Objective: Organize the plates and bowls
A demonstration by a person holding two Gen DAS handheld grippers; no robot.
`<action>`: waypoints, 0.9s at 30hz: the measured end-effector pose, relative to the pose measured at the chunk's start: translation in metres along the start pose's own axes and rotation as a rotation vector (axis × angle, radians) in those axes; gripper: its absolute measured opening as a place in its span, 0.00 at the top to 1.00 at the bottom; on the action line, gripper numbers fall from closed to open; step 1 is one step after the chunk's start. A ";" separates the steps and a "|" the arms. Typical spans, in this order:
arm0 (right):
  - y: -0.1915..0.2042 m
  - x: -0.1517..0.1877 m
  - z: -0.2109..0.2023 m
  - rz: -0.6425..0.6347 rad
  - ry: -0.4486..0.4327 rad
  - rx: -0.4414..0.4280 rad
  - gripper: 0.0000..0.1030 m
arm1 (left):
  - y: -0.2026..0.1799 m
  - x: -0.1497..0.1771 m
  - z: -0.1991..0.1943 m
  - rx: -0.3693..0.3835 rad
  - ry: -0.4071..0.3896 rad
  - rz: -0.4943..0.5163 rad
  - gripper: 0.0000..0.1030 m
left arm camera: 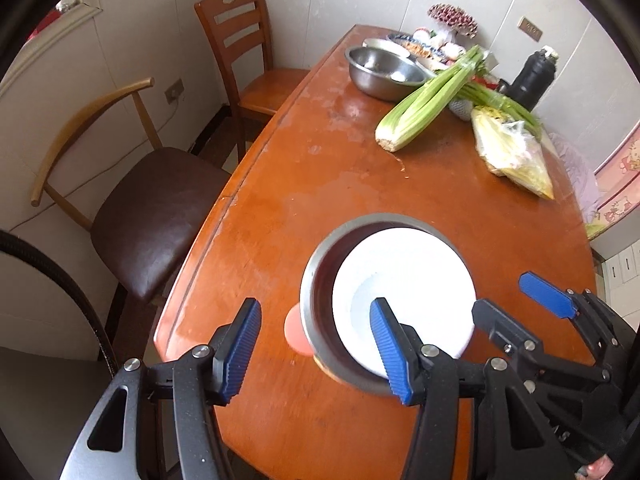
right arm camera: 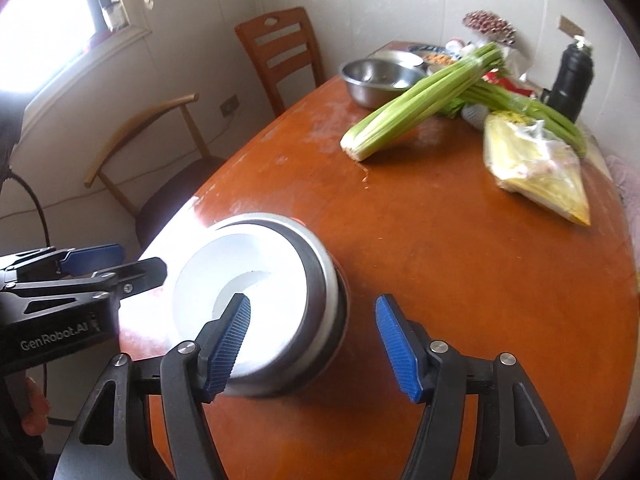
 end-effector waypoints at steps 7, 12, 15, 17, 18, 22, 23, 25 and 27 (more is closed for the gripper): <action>0.003 0.033 -0.046 0.058 -0.060 0.026 0.32 | -0.008 0.037 -0.037 0.026 -0.032 0.026 0.44; 0.013 0.066 -0.076 0.075 -0.089 0.066 0.32 | -0.019 0.069 -0.051 0.055 -0.029 0.076 0.44; 0.017 0.083 -0.089 0.094 -0.096 0.069 0.32 | -0.024 0.086 -0.058 0.071 -0.021 0.092 0.44; 0.022 0.094 -0.100 0.096 -0.103 0.083 0.31 | -0.026 0.096 -0.063 0.073 -0.018 0.098 0.42; 0.023 0.100 -0.105 0.099 -0.111 0.087 0.31 | -0.027 0.100 -0.064 0.073 -0.018 0.098 0.42; 0.027 0.115 -0.120 0.121 -0.121 0.087 0.29 | -0.032 0.115 -0.070 0.076 -0.006 0.112 0.38; 0.028 0.119 -0.123 0.122 -0.124 0.094 0.29 | -0.033 0.118 -0.071 0.077 -0.004 0.114 0.38; 0.030 0.124 -0.128 0.122 -0.131 0.099 0.28 | -0.035 0.122 -0.074 0.075 -0.005 0.127 0.38; 0.031 0.129 -0.132 0.124 -0.134 0.104 0.28 | -0.037 0.124 -0.076 0.077 -0.008 0.133 0.38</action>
Point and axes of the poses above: each gripper's, at about its wrist camera, not at the fingertips, and z roughly the way its jaws point, y to its left, x to its underside, the point moved 3 cm from there along z, roughly the way its jaws point, and after that the axes turned 5 degrees about y, right-handed, at the moved point
